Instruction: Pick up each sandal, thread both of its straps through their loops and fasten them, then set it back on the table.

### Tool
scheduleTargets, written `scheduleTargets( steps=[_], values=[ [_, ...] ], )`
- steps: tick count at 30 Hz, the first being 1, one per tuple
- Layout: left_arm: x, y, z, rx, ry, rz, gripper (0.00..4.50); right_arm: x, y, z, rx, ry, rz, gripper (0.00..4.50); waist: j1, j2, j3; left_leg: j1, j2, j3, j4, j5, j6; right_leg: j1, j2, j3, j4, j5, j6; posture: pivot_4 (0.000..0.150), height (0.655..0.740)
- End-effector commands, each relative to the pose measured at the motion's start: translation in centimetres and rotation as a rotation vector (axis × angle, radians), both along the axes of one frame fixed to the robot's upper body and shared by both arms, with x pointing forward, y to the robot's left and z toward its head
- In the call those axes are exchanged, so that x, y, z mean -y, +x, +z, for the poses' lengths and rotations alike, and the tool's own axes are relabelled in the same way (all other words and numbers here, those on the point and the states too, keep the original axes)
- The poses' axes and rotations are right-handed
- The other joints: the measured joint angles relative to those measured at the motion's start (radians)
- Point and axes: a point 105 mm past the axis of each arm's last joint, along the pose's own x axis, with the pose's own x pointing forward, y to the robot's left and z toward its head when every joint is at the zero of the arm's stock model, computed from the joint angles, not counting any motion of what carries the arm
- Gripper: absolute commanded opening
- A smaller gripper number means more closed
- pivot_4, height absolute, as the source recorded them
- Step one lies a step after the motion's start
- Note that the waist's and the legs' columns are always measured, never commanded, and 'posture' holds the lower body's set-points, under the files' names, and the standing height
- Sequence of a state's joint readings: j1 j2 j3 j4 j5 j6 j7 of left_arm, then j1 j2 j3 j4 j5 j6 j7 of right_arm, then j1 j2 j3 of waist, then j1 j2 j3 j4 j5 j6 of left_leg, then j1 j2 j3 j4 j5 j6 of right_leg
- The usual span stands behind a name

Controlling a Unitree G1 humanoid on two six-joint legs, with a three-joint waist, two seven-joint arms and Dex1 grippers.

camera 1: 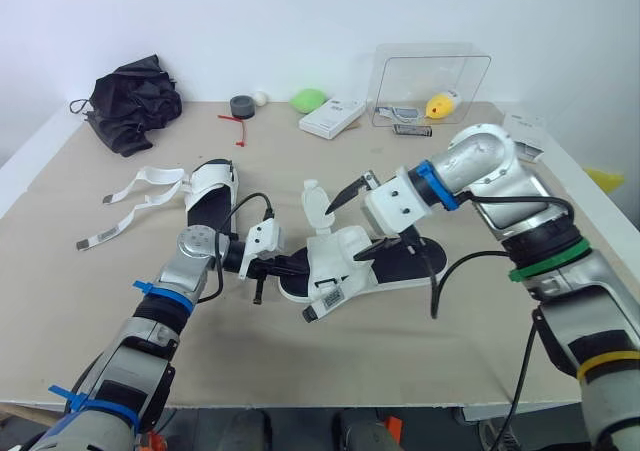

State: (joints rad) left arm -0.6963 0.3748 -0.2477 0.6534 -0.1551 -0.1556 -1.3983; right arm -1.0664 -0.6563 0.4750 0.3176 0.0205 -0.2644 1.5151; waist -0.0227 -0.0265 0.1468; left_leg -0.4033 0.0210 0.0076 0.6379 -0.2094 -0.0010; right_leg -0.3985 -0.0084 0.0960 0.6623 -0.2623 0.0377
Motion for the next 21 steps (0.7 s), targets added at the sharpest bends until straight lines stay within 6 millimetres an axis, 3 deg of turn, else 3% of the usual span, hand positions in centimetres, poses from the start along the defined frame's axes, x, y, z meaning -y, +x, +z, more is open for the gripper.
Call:
scheduleTargets(
  steps=[1,7,21],
  values=[
    [-1.5,-1.2,-4.7,-0.136,0.157,0.038,0.0,0.0,1.4,0.4,0.08,-0.032,-0.011,4.43,0.0,0.0,0.0,0.0,0.0,-0.001,0.0,0.0,0.0,0.0,0.0,0.0,0.0,0.0,0.0,0.15,0.74],
    [-1.6,-1.3,-4.8,-0.138,0.155,0.042,0.0,1.0,1.6,-0.3,0.06,-0.112,0.0,4.43,0.0,0.0,0.0,0.0,0.0,0.0,0.0,0.0,0.0,0.0,0.0,0.0,0.0,0.001,0.0,0.15,0.74],
    [-1.4,-1.4,-4.8,-0.139,0.15,0.04,0.0,2.0,-0.8,-1.9,-0.064,-0.162,0.037,4.43,0.0,0.0,0.0,0.0,0.0,-0.001,0.0,0.0,0.0,0.0,0.0,0.0,0.001,0.001,-0.001,0.15,0.74]
  ],
)
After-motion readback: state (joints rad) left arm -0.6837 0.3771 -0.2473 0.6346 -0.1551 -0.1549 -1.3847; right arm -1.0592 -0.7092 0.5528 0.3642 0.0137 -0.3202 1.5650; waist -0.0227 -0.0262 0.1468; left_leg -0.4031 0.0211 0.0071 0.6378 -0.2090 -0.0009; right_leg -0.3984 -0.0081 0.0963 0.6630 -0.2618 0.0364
